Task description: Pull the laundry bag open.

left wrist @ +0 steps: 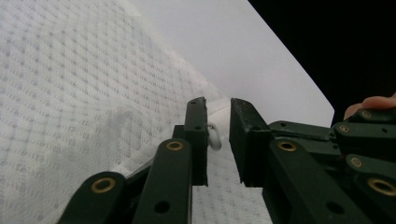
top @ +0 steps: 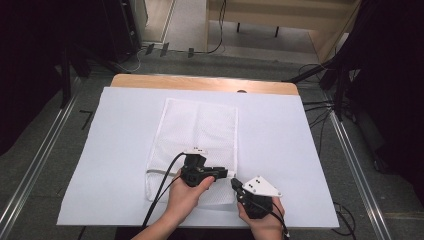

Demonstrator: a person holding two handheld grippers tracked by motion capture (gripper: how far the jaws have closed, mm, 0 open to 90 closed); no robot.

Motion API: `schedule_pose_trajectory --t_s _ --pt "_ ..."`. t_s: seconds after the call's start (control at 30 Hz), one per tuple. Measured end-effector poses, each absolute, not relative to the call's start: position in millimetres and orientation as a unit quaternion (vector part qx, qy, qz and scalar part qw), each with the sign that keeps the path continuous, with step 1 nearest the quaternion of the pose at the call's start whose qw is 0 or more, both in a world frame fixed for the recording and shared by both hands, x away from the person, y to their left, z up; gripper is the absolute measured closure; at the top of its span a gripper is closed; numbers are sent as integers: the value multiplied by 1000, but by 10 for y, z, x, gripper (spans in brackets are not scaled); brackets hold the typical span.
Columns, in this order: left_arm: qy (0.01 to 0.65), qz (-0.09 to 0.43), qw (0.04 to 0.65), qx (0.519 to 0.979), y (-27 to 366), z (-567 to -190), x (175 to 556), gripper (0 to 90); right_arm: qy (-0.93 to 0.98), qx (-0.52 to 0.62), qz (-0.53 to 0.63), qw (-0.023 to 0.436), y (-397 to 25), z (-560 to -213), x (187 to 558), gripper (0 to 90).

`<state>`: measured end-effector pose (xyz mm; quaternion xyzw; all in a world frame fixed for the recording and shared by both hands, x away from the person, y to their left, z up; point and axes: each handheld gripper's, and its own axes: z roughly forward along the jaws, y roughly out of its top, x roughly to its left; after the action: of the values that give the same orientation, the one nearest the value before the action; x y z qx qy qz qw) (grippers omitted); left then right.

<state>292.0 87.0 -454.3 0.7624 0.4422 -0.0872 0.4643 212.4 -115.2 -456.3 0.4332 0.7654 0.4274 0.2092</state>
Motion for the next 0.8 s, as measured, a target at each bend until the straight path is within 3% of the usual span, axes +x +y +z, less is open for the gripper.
schedule_pose_trajectory --t_s 0.27,0.8 --pt "437 -94 461 767 921 -4613 2919 872 764 437 426 210 -1157 -4564 2130 900" --pt "417 -56 453 786 1001 -4591 2878 878 760 448 421 213 -1194 -4528 2136 900"
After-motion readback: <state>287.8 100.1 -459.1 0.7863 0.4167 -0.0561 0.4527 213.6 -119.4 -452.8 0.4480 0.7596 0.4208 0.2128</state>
